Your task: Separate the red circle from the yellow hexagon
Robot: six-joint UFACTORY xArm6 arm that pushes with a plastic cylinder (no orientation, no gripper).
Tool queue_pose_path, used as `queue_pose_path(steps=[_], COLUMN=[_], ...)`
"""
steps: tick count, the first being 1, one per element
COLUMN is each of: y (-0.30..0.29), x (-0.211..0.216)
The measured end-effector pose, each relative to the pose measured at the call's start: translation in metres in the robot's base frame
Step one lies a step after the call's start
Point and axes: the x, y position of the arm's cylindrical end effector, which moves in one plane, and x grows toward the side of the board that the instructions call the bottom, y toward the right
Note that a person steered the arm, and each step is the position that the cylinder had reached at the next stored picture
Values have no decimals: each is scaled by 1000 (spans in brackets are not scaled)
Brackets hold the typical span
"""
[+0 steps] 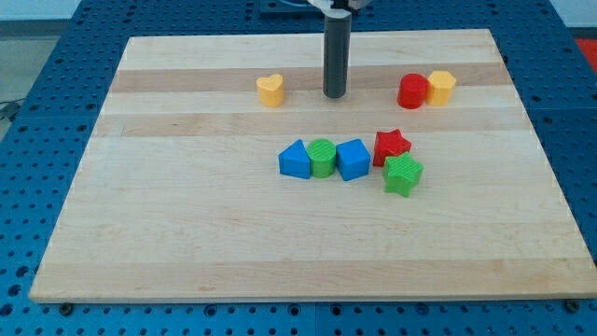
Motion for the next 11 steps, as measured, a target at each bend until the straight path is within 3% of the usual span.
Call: queue_pose_path(steps=[1, 4, 5, 7, 11], y=[26, 120, 120, 123, 122], x=[-37, -29, -29, 22, 47])
